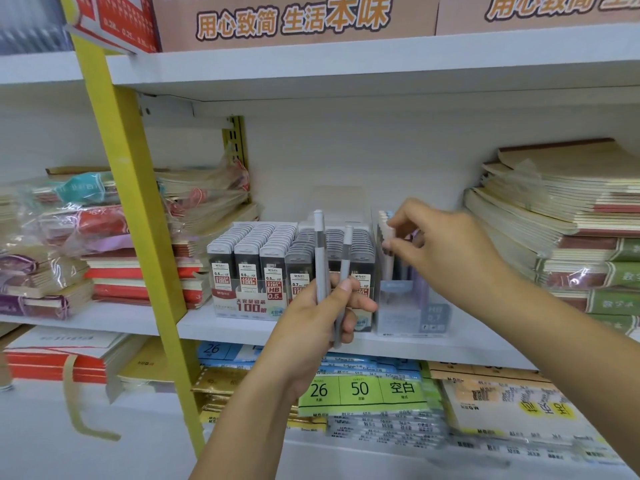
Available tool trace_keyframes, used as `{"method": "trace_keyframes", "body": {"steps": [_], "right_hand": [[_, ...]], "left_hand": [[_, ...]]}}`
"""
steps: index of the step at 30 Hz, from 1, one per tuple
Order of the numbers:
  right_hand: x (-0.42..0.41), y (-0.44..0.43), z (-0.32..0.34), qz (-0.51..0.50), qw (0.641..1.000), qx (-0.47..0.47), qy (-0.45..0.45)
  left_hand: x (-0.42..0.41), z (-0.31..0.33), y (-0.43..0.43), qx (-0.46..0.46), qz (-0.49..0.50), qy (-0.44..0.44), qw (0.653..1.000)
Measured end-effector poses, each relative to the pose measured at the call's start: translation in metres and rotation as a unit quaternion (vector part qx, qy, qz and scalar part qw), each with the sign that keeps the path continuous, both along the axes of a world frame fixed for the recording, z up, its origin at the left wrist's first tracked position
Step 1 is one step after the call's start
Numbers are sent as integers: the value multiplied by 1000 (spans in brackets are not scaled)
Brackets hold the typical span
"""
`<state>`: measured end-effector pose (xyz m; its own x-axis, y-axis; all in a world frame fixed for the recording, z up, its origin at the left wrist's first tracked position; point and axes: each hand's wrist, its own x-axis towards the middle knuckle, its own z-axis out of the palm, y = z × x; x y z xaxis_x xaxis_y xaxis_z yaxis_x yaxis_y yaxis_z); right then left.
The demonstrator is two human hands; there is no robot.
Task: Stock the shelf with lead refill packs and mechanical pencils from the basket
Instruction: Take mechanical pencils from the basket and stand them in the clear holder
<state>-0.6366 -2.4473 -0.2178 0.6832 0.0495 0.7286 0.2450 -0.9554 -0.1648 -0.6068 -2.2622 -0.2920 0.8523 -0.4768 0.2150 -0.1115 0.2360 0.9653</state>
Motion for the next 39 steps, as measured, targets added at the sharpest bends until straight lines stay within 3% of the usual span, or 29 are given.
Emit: {"method": "trace_keyframes", "body": {"steps": [3, 10, 12, 14, 16, 18, 20, 22, 26, 30, 34, 39], "right_hand": [[2, 4, -2, -57, 992, -104, -39], [2, 4, -1, -85, 992, -92, -30], [-3, 5, 2, -45, 998, -24, -48], [-9, 9, 3, 39, 993, 110, -27], [-14, 16, 4, 132, 959, 244, 60], [-17, 19, 3, 167, 933, 297, 116], [-20, 15, 9, 167, 925, 328, 91], [-25, 4, 22, 182, 909, 375, 9], [-28, -23, 43, 134, 949, 275, -79], [-18, -28, 35, 63, 987, 144, -32], [-8, -25, 23, 23, 999, 47, -10], [2, -27, 14, 26, 998, 49, 19]], "left_hand": [[-1, 1, 1, -9, -20, 7, 1000], [-7, 4, 2, -19, -71, 11, 997], [-8, 5, 2, -9, -77, 0, 997], [-10, 5, 1, 3, -79, -15, 997], [-12, 6, -2, 14, -78, -26, 997], [-13, 5, -5, 21, -78, -25, 996], [-13, 5, -7, 28, -66, -18, 997], [-12, 4, -7, 39, -43, -13, 998], [-9, 2, -4, 52, -3, 0, 999], [-6, 2, -2, 49, 7, -3, 999], [-4, 3, -3, 35, -8, 3, 999], [-2, 3, -1, 30, -9, 7, 999]]}}
